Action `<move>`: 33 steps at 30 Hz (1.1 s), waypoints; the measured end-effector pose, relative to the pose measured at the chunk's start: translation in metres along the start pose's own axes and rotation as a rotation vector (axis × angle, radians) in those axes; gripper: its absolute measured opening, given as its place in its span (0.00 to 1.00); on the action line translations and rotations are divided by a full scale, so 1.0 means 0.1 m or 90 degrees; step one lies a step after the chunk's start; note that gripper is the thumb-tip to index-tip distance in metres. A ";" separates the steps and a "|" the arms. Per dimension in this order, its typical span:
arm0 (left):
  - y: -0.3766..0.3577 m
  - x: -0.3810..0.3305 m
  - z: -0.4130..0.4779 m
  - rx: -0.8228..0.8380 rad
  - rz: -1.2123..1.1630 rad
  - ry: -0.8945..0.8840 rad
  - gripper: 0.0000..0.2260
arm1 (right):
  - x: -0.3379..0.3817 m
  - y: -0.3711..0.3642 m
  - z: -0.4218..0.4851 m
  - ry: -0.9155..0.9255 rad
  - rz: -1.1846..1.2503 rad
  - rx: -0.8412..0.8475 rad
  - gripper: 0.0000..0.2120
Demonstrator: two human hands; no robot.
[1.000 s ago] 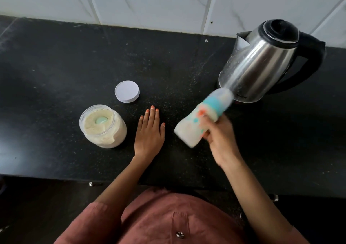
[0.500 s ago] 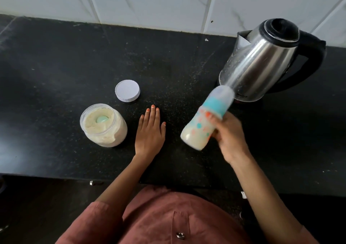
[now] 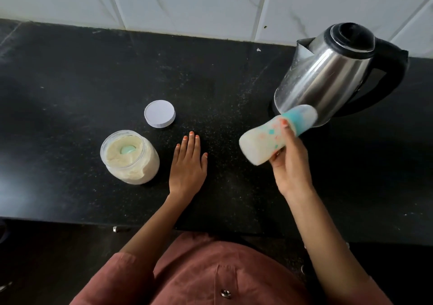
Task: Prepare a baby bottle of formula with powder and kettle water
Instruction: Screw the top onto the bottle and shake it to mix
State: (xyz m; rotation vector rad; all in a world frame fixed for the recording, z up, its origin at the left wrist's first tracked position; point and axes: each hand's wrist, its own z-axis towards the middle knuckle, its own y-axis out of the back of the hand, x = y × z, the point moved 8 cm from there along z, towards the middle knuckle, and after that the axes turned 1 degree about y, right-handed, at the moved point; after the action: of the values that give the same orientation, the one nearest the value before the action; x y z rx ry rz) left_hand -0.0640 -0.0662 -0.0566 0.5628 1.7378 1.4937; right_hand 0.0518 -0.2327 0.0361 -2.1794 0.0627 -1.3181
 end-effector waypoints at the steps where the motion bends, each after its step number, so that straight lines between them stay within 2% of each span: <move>1: 0.00 0.00 0.00 0.001 -0.001 0.001 0.25 | -0.09 -0.05 -0.04 -0.031 -0.062 0.041 0.19; 3: 0.00 0.01 0.01 0.002 -0.001 0.002 0.25 | -0.20 -0.12 -0.14 -0.067 -0.193 0.123 0.22; 4: 0.01 0.01 0.01 0.001 -0.003 0.001 0.24 | -0.18 -0.11 -0.14 -0.054 -0.217 0.130 0.22; 5: 0.01 0.01 0.01 -0.001 -0.004 0.000 0.24 | -0.10 -0.08 -0.09 -0.028 -0.200 0.109 0.22; 8: 0.02 -0.01 0.00 0.000 0.001 -0.004 0.24 | 0.08 0.11 0.05 0.027 -0.003 -0.033 0.27; 9: 0.02 -0.01 -0.01 0.002 0.003 -0.003 0.24 | 0.08 0.13 0.06 0.038 0.024 -0.046 0.28; 10: 0.02 -0.01 -0.01 0.003 0.005 -0.003 0.24 | 0.03 0.12 0.03 0.038 0.007 -0.033 0.28; 13: 0.02 0.01 0.00 0.004 0.001 0.001 0.24 | -0.23 -0.02 -0.15 -0.002 -0.209 0.090 0.23; 15: 0.02 0.00 0.00 0.004 -0.004 0.001 0.24 | -0.20 -0.02 -0.15 0.010 -0.261 0.106 0.21; 18: 0.03 -0.01 0.00 0.003 0.001 -0.003 0.24 | 0.01 0.11 0.01 0.029 -0.044 -0.012 0.26; 20: 0.03 -0.02 -0.01 0.005 0.000 0.000 0.24 | 0.07 0.12 0.02 0.055 -0.013 -0.028 0.31; 24: 0.03 0.00 -0.01 0.008 -0.005 0.001 0.24 | -0.08 -0.16 -0.18 0.030 -0.292 0.151 0.24; 25: 0.03 0.00 -0.01 0.008 -0.007 0.001 0.24 | -0.05 -0.17 -0.18 0.037 -0.325 0.165 0.23; 27: 0.03 -0.01 0.00 0.005 -0.006 -0.001 0.24 | 0.11 -0.14 -0.07 0.055 -0.247 0.119 0.22; 30: 0.03 -0.01 -0.01 0.002 -0.001 -0.002 0.24 | 0.22 0.00 0.09 0.055 -0.018 -0.004 0.24; 31: 0.02 -0.01 -0.01 0.003 -0.001 -0.001 0.24 | 0.18 0.00 0.08 0.048 -0.013 -0.013 0.23; 33: 0.02 0.00 0.00 0.006 -0.001 0.001 0.24 | -0.01 -0.07 0.00 0.008 -0.119 0.043 0.22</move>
State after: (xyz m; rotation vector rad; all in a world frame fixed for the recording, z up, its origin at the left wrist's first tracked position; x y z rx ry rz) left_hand -0.0644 -0.0662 -0.0547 0.5657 1.7465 1.4865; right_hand 0.0492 -0.2266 0.0389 -2.1624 -0.1825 -1.4143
